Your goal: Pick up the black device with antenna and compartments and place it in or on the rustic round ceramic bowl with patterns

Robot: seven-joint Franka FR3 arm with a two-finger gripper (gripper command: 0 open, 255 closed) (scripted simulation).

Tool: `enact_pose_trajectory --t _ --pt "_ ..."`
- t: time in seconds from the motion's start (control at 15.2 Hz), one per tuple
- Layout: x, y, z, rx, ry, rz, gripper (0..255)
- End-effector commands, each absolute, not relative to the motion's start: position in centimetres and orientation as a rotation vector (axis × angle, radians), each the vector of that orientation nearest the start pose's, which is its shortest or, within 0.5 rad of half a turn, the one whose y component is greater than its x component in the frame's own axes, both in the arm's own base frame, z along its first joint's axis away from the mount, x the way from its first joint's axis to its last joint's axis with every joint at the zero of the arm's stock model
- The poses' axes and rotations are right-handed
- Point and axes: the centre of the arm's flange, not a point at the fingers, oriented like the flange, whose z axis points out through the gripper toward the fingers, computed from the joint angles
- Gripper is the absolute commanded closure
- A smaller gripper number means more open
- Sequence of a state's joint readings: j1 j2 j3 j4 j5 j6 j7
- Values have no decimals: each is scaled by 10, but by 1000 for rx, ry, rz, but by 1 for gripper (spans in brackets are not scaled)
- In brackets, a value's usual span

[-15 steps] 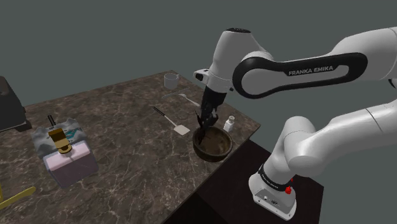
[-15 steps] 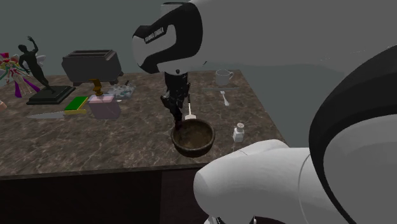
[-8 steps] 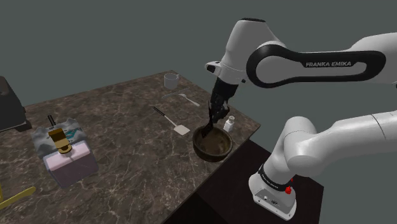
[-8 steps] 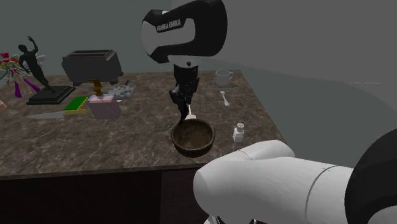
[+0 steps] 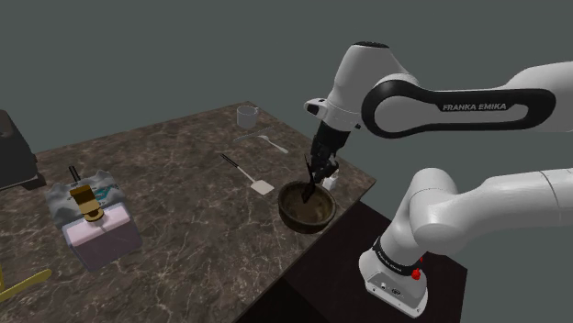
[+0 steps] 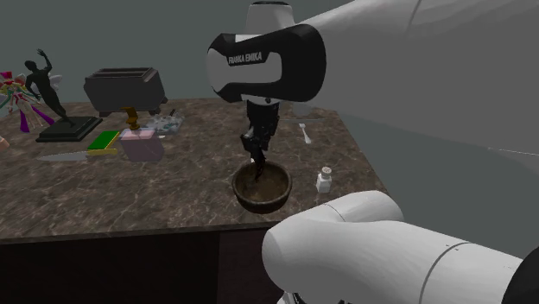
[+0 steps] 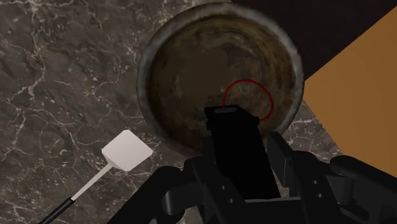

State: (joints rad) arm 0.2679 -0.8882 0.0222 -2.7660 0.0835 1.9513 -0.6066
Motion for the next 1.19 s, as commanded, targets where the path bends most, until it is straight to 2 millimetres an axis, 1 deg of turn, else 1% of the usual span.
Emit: enact_pose_trajectory --t 0.0,0.46,0.53,1.06,1.12 --pt "280 89 448 -2808 -1290 -128 255" --pt "280 89 411 -2808 -1290 -128 255" --pt "280 89 402 -2808 -1290 -128 255" --pt "280 89 402 -2808 -1290 -128 255" --pt "280 89 402 -2808 -1290 -128 0"
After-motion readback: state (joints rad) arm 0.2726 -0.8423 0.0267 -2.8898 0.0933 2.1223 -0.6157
